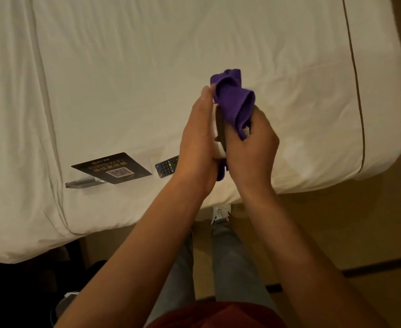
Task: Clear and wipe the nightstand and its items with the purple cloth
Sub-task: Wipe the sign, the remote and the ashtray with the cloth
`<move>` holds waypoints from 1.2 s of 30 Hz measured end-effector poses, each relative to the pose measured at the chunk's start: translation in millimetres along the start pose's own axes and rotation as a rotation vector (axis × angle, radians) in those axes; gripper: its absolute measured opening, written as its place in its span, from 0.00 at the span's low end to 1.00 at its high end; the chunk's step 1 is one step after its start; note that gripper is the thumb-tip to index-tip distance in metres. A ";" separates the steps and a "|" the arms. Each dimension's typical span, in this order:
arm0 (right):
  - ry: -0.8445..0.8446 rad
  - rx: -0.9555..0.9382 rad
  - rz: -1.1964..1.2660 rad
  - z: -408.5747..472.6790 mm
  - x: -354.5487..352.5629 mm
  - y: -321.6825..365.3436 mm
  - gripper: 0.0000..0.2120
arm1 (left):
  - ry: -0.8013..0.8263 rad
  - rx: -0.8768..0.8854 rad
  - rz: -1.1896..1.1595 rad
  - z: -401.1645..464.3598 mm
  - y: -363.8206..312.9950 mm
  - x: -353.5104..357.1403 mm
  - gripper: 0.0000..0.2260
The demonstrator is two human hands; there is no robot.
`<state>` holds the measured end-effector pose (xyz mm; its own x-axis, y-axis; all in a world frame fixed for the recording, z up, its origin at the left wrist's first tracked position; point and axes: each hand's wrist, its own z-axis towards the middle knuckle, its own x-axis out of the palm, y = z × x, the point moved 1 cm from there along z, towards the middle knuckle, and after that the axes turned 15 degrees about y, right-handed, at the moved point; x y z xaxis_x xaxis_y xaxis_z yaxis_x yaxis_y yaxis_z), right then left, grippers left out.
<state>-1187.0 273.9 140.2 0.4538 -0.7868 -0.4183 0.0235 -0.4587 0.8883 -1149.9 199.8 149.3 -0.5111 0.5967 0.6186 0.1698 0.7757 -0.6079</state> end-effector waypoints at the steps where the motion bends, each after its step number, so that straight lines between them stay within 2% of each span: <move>1: 0.027 -0.002 0.008 -1.5 1.2 0.6 0.07 | -0.040 0.043 0.082 2.5 2.2 1.4 0.19; 3: 0.124 0.003 0.048 -5.4 0.9 -0.1 0.01 | -0.173 0.083 0.151 8.6 3.6 -4.0 0.20; 5: 0.278 0.005 0.053 -9.0 -3.8 -1.0 0.07 | -0.264 0.044 0.139 16.7 0.2 -14.8 0.22; 8: 0.510 0.085 0.066 -2.2 -19.2 -7.0 0.09 | -0.219 -0.018 0.236 24.5 -4.4 -32.0 0.23; 10: 0.567 0.128 0.131 5.1 -32.9 -11.8 0.09 | -0.145 -0.019 0.273 27.0 -2.7 -39.5 0.22; 12: 0.473 0.170 0.203 7.9 -42.9 -19.6 0.12 | -0.117 -0.026 0.211 31.5 1.1 -49.0 0.19; 15: 0.165 0.245 0.199 3.5 -56.8 -37.2 0.14 | -0.176 -0.055 -0.076 43.1 7.5 -66.8 0.12; 16: 0.080 0.283 0.203 1.6 -62.3 -44.1 0.13 | -0.216 -0.064 -0.072 46.4 10.1 -70.6 0.11; 19: -0.060 0.407 0.268 -3.6 -78.7 -65.1 0.11 | -0.325 -0.104 0.382 52.8 21.5 -77.5 0.10; 22: -0.094 0.481 0.344 -7.1 -90.9 -81.0 0.11 | -0.211 -0.130 0.816 61.3 38.3 -82.1 0.09; 24: -0.095 0.495 0.349 -6.8 -96.9 -89.2 0.11 | -0.112 -0.171 1.097 70.9 50.4 -85.8 0.12; 31: -0.058 0.484 0.341 -2.1 -98.3 -106.0 0.12 | 0.026 -0.296 1.290 116.2 81.3 -93.9 0.19; 36: -0.027 0.492 0.347 2.6 -98.8 -114.7 0.11 | 0.077 -0.266 1.512 134.8 104.4 -101.9 0.20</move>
<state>-1236.8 403.2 79.2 0.3380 -0.9321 -0.1303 -0.5399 -0.3054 0.7844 -1193.7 192.2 -44.3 0.3143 0.8374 -0.4472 0.6185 -0.5380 -0.5728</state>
